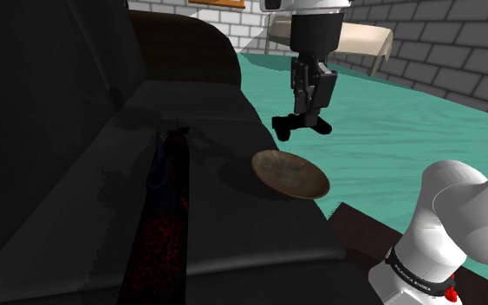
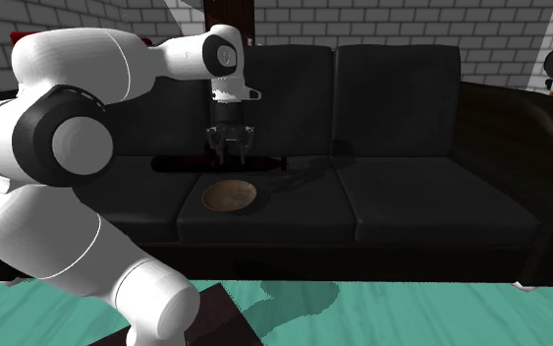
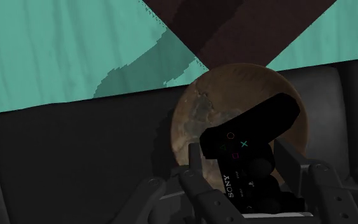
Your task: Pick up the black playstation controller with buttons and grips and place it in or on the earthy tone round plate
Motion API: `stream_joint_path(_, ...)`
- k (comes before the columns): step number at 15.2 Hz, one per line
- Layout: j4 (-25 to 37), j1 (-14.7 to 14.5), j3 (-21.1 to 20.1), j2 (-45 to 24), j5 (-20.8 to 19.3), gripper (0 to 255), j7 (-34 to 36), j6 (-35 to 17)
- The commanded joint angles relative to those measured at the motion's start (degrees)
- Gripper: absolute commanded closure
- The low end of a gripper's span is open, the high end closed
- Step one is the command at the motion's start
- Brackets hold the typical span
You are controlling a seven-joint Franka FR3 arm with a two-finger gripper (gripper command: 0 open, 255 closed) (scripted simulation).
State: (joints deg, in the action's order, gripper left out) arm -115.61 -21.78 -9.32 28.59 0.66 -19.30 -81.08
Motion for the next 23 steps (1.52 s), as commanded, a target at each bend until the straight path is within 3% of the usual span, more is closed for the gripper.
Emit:
stream_joint_path(1,-1.93,-0.17,-0.13,1.14,0.25,255,0.24,-0.77)
stream_joint_path(15,-14.43,-0.55,-0.51,3.11,0.78,255,0.53,-11.29)
stream_joint_path(23,-14.43,-0.55,-0.51,3.11,0.78,255,0.53,-11.29)
